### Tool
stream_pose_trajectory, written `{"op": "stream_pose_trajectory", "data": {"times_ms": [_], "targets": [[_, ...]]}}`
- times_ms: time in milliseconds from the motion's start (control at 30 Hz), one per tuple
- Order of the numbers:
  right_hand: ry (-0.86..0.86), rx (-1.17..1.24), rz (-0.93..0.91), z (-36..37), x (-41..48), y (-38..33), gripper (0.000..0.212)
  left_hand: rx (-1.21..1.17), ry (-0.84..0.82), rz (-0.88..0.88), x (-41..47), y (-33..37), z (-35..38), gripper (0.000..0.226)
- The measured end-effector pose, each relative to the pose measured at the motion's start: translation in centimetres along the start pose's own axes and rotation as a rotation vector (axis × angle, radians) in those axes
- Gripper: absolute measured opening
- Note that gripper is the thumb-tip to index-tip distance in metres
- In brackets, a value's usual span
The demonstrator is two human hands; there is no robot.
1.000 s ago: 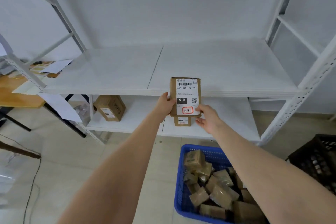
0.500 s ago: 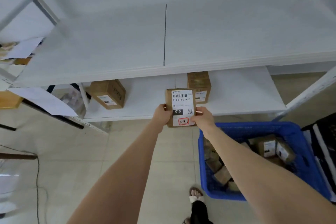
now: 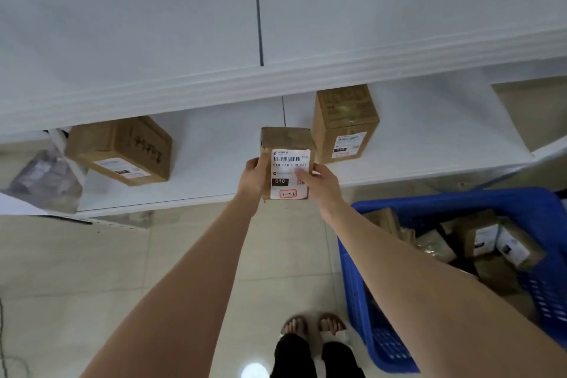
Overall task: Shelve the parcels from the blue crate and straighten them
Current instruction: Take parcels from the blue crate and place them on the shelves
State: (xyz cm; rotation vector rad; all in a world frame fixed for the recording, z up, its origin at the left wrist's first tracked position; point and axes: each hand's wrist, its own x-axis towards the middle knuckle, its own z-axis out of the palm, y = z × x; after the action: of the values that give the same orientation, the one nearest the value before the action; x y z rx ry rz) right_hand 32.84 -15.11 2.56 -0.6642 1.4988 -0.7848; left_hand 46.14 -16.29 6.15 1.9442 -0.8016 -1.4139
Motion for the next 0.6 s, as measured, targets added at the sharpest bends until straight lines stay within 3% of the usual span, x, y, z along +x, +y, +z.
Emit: {"op": "stream_pose_trajectory", "data": {"times_ms": [133, 300, 467, 600], "targets": [[0.036, 0.002, -0.035, 1.5, 5.1, 2.6, 0.049, -0.062, -0.021, -0.002, 5.6, -2.6, 0.6, 0.047], [0.097, 0.078, -0.039, 2.6, 10.0, 4.7, 0.034, -0.117, -0.035, -0.019, 10.4, -5.1, 1.1, 0.046], [0.095, 0.122, -0.049, 2.8, 12.1, 6.5, 0.047, -0.143, -0.044, 0.021, 12.9, -6.5, 1.9, 0.040], [0.104, 0.108, -0.068, 2.6, 12.7, 7.1, 0.044, -0.131, -0.056, 0.030, 13.5, -7.1, 2.2, 0.041]]}}
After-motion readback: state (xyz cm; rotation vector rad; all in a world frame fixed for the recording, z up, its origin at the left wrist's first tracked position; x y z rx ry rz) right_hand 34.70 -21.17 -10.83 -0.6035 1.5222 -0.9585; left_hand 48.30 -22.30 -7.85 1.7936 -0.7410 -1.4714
